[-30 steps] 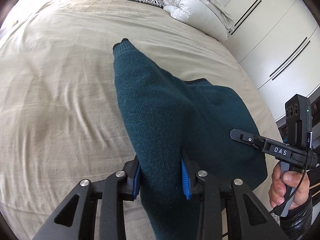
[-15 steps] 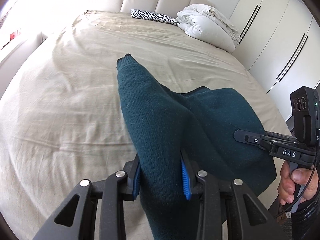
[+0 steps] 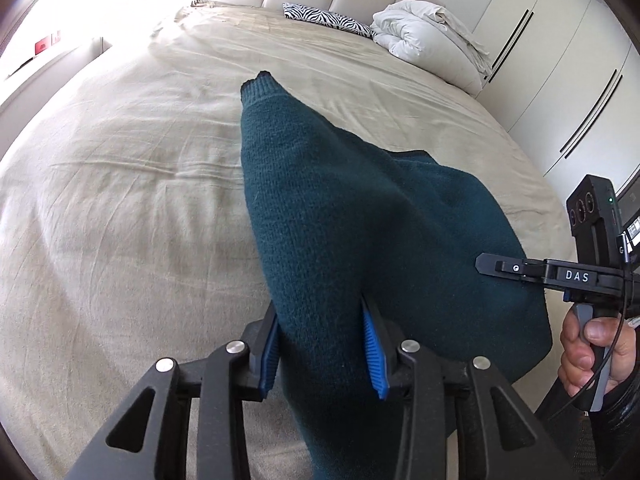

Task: Fold small clothes

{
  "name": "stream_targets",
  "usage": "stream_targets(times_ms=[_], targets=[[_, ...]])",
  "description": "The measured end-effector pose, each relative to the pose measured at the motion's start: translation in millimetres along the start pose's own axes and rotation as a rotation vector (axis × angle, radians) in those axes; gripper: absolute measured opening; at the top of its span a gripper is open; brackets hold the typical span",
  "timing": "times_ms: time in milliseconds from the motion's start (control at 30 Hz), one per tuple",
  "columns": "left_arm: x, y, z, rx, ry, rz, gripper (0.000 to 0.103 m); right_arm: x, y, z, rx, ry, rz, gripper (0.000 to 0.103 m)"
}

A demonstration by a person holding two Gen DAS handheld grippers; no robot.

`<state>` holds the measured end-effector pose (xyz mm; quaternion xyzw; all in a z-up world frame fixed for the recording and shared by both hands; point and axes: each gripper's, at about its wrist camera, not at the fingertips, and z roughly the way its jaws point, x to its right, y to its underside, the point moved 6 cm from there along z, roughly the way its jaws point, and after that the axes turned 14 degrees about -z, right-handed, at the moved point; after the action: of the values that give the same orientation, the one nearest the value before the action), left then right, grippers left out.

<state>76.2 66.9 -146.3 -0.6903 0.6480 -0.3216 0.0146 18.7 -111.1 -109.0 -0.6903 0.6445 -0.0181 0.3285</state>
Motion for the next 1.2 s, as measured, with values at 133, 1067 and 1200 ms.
stream_targets(times_ms=[133, 1067, 1200], targets=[[-5.6, 1.5, 3.7, -0.005, 0.010, -0.014, 0.047, 20.2, 9.3, 10.0, 0.032, -0.078, 0.069, 0.024], [-1.0, 0.1, 0.9, 0.065, -0.146, 0.025, 0.075, 40.3, 29.7, -46.9, 0.159, -0.024, 0.181, 0.045], [-1.0, 0.9, -14.9, 0.112, -0.166, 0.013, 0.075, 23.2, 19.4, -69.3, 0.226, -0.091, 0.152, 0.046]])
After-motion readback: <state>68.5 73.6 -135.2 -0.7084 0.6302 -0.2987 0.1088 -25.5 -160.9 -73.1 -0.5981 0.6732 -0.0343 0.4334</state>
